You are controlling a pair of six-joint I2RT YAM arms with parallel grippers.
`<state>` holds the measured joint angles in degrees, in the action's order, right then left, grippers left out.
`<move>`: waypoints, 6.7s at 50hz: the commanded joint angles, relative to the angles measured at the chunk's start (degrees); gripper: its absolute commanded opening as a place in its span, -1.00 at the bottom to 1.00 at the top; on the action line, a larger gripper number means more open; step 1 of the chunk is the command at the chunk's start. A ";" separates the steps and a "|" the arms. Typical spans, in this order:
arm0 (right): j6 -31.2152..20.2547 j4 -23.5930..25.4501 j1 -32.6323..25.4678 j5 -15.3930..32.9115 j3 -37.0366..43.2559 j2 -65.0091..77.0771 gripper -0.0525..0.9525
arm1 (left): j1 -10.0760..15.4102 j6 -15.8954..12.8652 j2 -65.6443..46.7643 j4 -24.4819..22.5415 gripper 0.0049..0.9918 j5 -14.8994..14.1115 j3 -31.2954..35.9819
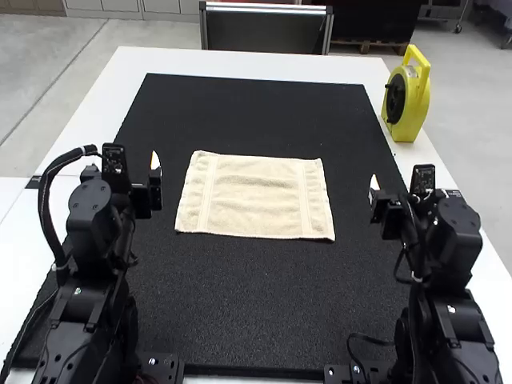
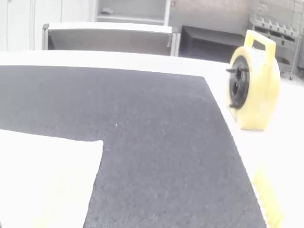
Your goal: Fold the towel.
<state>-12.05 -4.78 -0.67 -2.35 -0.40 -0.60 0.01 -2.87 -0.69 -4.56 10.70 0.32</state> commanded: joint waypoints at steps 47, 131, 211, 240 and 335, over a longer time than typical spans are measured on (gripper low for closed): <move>12.58 -12.63 -23.50 -26.39 -9.70 -10.12 0.91 | -0.63 -0.20 -12.58 -8.27 0.87 -5.07 10.41; 9.51 -20.27 -5.84 -6.70 -22.54 -68.13 0.91 | -7.83 -1.26 -68.39 -24.45 0.94 -15.18 22.62; 13.81 -38.47 2.07 -15.67 -43.80 -110.84 0.89 | -6.34 1.82 -110.41 -30.51 0.92 -27.22 48.37; 7.48 -24.67 3.48 -16.81 -56.29 -116.29 0.90 | -6.34 1.47 -112.25 -27.08 0.93 -27.93 52.33; 8.63 -21.06 5.59 -18.30 -69.03 -129.21 0.90 | -2.91 -0.64 -127.81 -20.14 0.91 -28.36 68.24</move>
<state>-4.14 -25.71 4.43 -19.31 -67.92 -127.87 -3.49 -3.18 -127.48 -24.16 -17.37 66.72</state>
